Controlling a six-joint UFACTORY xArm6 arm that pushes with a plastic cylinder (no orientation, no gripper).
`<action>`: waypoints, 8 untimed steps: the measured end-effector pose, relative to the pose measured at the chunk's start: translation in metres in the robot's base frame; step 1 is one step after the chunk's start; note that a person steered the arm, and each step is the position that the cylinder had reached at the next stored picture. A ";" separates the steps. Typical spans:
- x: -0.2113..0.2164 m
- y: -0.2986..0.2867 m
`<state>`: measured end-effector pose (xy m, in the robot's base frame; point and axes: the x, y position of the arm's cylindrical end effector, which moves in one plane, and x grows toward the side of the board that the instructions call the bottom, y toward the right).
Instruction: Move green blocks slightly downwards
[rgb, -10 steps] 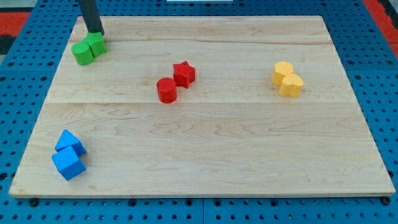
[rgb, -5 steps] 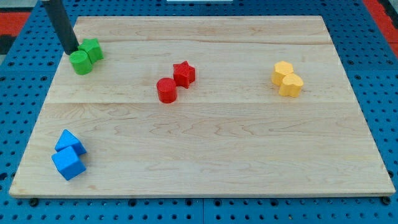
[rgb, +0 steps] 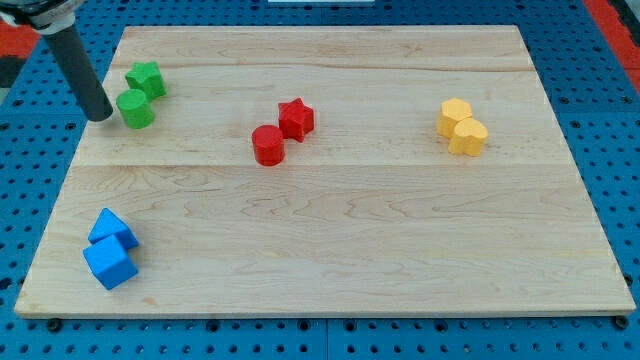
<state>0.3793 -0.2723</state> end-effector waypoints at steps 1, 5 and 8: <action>0.031 0.023; -0.140 0.050; -0.055 0.038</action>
<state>0.3247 -0.2347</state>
